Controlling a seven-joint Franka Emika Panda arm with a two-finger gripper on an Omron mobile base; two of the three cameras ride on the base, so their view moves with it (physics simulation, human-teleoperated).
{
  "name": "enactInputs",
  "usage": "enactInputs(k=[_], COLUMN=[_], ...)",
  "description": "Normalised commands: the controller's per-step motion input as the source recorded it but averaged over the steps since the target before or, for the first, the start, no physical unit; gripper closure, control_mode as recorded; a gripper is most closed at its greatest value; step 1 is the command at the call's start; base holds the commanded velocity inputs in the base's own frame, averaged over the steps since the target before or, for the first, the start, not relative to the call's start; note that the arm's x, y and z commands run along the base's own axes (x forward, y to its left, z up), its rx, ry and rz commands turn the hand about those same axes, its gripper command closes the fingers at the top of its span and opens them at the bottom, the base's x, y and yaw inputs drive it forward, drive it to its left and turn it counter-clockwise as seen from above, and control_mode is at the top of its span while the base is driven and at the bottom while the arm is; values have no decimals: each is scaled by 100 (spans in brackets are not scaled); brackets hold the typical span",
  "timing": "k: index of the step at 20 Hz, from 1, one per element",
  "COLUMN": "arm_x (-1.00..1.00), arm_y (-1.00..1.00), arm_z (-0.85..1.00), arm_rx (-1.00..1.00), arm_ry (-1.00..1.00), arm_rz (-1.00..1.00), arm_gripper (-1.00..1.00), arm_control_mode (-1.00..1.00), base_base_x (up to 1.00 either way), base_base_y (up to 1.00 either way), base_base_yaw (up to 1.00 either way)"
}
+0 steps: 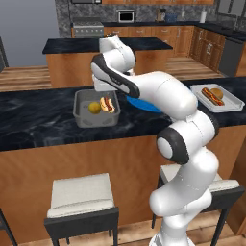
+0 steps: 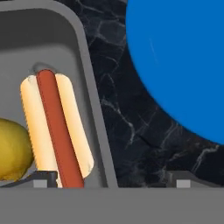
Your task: Place one cooked food and one vegetable from the large plate to each tupperware container.
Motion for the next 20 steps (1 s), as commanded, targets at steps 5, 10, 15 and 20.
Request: enactInputs(k=[5, 10, 15, 20], arm_x=[-67, -56, -2, 13], arm_y=[-100, -100, -91, -44], arm_z=[1, 9, -4, -5], arm_rx=[1, 9, 17, 22], arm_ry=[-10, -16, -1, 11], arm_rz=[0, 2, 15, 4], arm_gripper=[-100, -100, -100, -100], arm_control_mode=[-100, -100, -100, -100], base_base_x=[0, 0, 0, 0], base_base_y=[0, 0, 0, 0], base_base_yaw=[0, 0, 0, 0])
